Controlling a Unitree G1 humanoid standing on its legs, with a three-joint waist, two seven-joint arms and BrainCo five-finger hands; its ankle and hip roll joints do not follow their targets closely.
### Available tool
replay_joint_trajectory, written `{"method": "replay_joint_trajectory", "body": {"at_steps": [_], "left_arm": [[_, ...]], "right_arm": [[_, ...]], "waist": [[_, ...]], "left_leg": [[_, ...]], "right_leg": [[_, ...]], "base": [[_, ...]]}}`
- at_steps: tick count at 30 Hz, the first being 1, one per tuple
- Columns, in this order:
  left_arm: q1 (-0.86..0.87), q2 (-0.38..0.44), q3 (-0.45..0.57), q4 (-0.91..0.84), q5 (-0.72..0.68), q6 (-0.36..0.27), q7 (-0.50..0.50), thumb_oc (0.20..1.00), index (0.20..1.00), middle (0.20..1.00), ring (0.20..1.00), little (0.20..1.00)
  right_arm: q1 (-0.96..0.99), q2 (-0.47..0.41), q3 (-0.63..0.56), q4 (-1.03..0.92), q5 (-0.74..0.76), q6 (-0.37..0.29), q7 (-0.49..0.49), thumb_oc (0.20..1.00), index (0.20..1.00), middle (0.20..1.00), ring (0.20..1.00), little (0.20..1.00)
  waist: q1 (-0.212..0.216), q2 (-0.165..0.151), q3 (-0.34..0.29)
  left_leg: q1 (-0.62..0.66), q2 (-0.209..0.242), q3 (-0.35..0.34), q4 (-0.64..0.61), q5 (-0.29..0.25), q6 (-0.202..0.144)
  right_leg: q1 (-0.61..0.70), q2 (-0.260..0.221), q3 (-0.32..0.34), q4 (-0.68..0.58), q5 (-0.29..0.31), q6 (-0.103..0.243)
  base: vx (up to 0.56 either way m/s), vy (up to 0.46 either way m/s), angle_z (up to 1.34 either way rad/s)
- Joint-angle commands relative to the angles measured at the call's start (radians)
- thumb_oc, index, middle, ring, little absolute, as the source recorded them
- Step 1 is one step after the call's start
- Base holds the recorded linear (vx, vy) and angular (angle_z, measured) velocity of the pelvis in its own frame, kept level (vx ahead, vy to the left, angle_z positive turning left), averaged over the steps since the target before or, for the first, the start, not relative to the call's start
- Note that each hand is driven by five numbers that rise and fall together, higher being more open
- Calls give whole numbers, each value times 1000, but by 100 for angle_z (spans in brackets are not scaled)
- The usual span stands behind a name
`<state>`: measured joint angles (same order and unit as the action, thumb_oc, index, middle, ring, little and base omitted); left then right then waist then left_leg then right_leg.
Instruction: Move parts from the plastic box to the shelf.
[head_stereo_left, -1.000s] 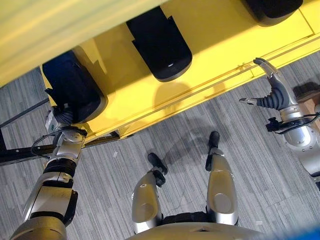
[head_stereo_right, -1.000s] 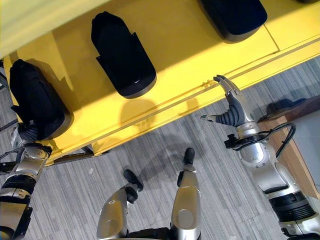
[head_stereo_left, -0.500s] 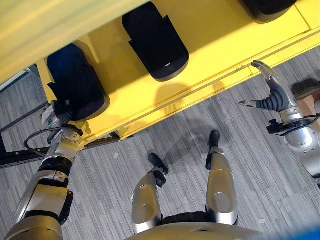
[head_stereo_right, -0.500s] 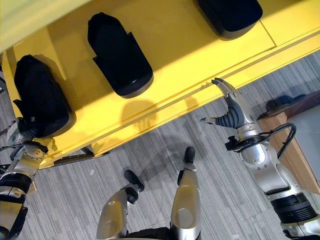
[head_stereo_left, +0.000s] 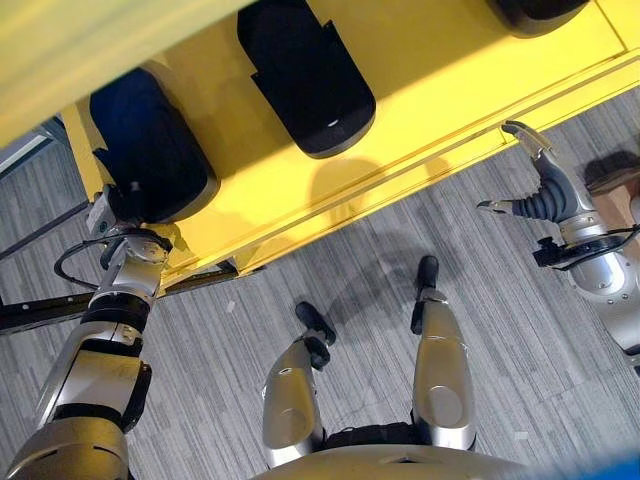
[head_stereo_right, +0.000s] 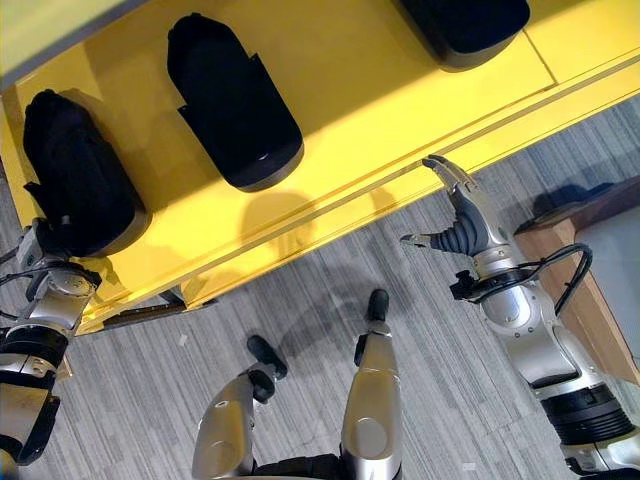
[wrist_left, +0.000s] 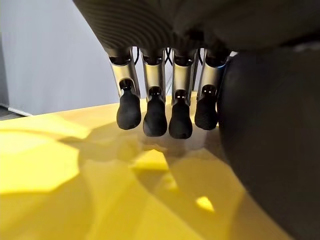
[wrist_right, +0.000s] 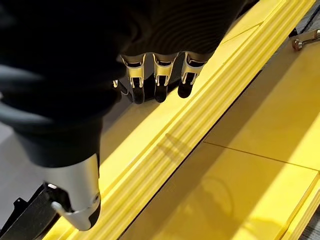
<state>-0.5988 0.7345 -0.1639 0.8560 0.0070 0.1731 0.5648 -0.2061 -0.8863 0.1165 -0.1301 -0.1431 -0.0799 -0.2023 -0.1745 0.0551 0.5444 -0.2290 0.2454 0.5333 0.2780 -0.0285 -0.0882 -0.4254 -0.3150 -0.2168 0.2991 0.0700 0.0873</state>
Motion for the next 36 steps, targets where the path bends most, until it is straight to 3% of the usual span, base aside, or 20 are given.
{"method": "replay_joint_trajectory", "body": {"at_steps": [1,11,18,19,20,21,36], "left_arm": [[9,96,89,22,-32,14,28,200,200,200,200,200],[17,83,105,7,-34,37,34,200,200,200,200,200],[11,89,79,8,41,38,43,200,200,200,200,200],[9,93,76,8,50,42,50,225,225,225,225,225],[8,99,75,9,38,34,66,824,824,824,824,824],[4,103,76,12,25,20,64,1000,1000,1000,1000,1000],[4,107,47,-22,145,49,97,1000,1000,1000,1000,1000]], "right_arm": [[-22,-4,-45,-51,-14,-21,-20,1000,1000,1000,1000,1000],[-33,14,-42,-72,-12,10,-22,1000,1000,1000,1000,1000],[-39,11,-31,-57,-6,-3,-30,1000,1000,1000,1000,1000],[-40,10,-30,-55,-5,-4,-30,1000,1000,1000,1000,1000],[-39,7,-28,-54,-6,-4,-30,1000,1000,1000,1000,1000],[-40,5,-26,-53,-4,-3,-32,1000,1000,1000,1000,1000],[-32,5,-16,-28,-2,-30,-33,1000,1000,1000,1000,1000]], "waist": [[-7,-44,-34],[1,-56,-25],[1,-60,-25],[1,-60,-25],[0,-59,-25],[0,-59,-25],[0,-57,-25]], "left_leg": [[-75,-23,-97,106,-63,30],[-85,-15,-99,109,-60,28],[-90,-12,-98,111,-57,25],[-88,-12,-98,110,-57,25],[-87,-13,-96,109,-57,25],[-87,-13,-96,109,-57,25],[-79,-18,-95,103,-57,28]], "right_leg": [[4,25,51,113,-116,61],[0,38,47,114,-115,62],[0,40,44,112,-113,61],[2,40,43,110,-113,61],[2,39,44,110,-113,61],[2,39,44,111,-114,60],[9,36,41,109,-114,59]], "base": [[14,-38,-1],[-3,-9,2],[0,0,0],[0,0,0],[0,0,0],[0,0,0],[0,0,0]]}}
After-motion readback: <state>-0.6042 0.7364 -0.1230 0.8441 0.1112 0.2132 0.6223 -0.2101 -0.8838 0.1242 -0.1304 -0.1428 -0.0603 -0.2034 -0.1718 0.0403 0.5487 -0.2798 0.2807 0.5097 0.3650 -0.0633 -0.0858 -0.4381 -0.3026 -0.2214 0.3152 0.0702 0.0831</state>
